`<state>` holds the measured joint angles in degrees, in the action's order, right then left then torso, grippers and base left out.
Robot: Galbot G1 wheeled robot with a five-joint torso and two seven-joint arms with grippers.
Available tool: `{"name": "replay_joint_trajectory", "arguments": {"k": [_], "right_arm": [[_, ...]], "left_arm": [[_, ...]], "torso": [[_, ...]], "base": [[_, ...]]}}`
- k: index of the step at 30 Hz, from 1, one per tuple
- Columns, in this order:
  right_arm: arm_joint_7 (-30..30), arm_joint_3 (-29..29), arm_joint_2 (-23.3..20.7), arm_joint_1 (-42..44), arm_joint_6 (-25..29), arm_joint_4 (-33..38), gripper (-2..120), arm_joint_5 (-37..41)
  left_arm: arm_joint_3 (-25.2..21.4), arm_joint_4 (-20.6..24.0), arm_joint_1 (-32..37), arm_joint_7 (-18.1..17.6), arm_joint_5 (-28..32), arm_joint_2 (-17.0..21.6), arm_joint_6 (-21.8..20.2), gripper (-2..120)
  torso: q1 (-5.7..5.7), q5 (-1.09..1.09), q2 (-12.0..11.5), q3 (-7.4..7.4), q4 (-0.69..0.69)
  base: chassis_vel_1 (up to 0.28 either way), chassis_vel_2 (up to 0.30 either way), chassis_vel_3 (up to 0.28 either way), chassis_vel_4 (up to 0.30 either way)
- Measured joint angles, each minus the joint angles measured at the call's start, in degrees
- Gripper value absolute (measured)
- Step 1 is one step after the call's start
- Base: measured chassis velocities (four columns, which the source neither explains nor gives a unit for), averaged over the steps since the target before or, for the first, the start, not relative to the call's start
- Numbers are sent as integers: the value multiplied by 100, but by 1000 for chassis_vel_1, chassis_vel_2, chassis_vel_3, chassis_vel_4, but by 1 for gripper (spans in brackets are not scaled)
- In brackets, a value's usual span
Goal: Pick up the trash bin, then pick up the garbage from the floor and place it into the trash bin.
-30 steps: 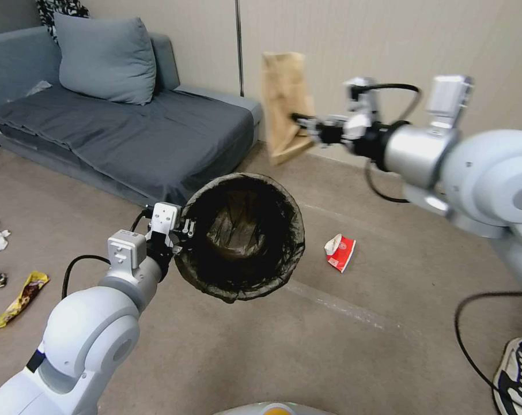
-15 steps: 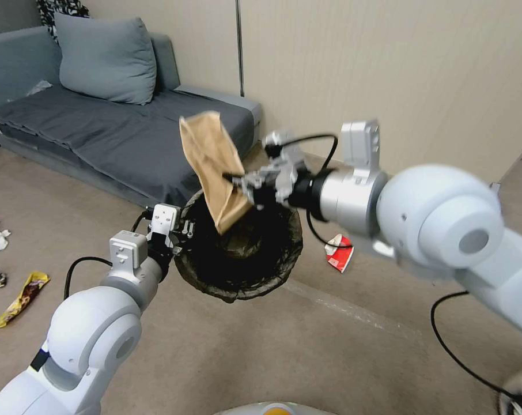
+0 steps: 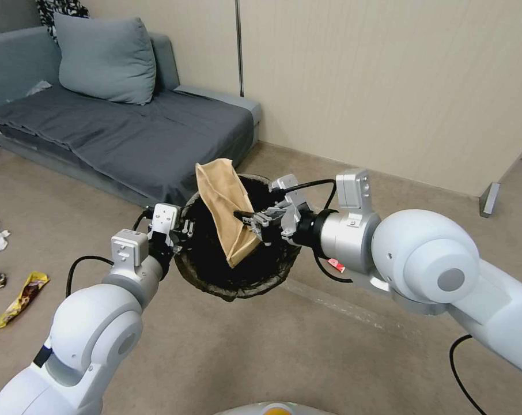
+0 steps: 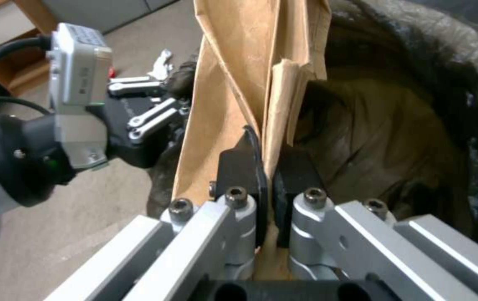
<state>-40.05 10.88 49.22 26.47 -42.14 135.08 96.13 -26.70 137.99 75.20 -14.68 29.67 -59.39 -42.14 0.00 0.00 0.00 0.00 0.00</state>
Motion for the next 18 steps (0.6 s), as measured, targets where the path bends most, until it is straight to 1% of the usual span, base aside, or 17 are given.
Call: {"name": "replay_joint_trajectory", "arguments": {"k": [2, 3, 4, 5, 6, 7, 8, 11, 12, 13, 14, 15, 16, 17, 18], "right_arm": [[63, -14, 29, 46, 0, -44, 10, -83], [107, -16, 33, 63, 0, -67, 13, -158], [107, -16, 33, 63, 0, -67, 13, -158], [188, -24, 37, 91, 0, -93, 20, -296], [269, -46, 40, 125, 0, -118, 25, -418], [316, -78, 45, 157, 0, -133, 28, -478], [316, -78, 45, 157, 0, -133, 28, -478], [372, -160, 59, 218, 0, -160, 39, -571], [380, -201, 59, 234, 1, -169, 46, -618], [380, -201, 59, 234, 1, -169, 46, -618], [391, -239, 59, 251, 0, -174, 52, -644], [398, -267, 58, 267, 1, -178, 53, -666], [411, -325, 55, 311, 1, -190, 62, -725], [424, -367, 53, 352, 1, -198, 65, -764], [424, -367, 53, 352, 1, -198, 65, -764]], "left_arm": [[0, -7, -3, 11, 0, 0, 0, 0], [0, -14, -8, 12, 0, -1, 0, 0], [0, -14, -8, 12, 0, -1, 0, 0], [-1, -20, -14, 12, -1, -4, 1, 0], [-1, -22, -17, 12, -1, -5, 1, 0], [-1, -26, -18, 13, -1, -6, 1, 0], [-1, -26, -18, 13, -1, -6, 1, 0], [-8, -38, -21, 13, -1, -10, 1, 0], [-9, -38, -21, 13, -1, -13, 1, 0], [-9, -38, -21, 13, -1, -13, 1, 0], [-9, -38, -22, 13, -1, -15, 1, 0], [-9, -38, -22, 13, -1, -17, 1, 0], [-9, -38, -27, 14, -1, -18, 1, 0], [-9, -43, -33, 15, -1, -19, 1, 0], [-9, -43, -33, 15, -1, -19, 1, 0]], "torso": [[0, 0, 0, 0, 0], [0, 0, 0, 0, 0], [0, 0, 0, 0, 0], [0, -1, 0, 0, 0], [0, 0, 0, 0, 0], [0, 0, 0, 0, 0], [0, 0, 0, 0, 0], [1, 0, 0, 0, 0], [0, -1, 0, 0, 0], [0, -1, 0, 0, 0], [0, 0, 0, 0, 0], [0, 0, 0, 0, 0], [0, 0, 0, 0, 0], [0, 0, 0, 0, 0], [0, 0, 0, 0, 0]], "base": [[0, 0, 0, 0], [0, 0, 0, 0], [0, 0, 0, 0], [0, 0, 0, 0], [0, 0, 0, 0], [0, 0, 0, 0], [0, 0, 0, 0], [0, 0, 0, 0], [0, 0, 0, 0], [0, 0, 0, 0], [0, 0, 0, 0], [0, 0, 0, 0], [0, 0, 0, 0], [0, 0, 0, 0], [0, 0, 0, 0]]}}
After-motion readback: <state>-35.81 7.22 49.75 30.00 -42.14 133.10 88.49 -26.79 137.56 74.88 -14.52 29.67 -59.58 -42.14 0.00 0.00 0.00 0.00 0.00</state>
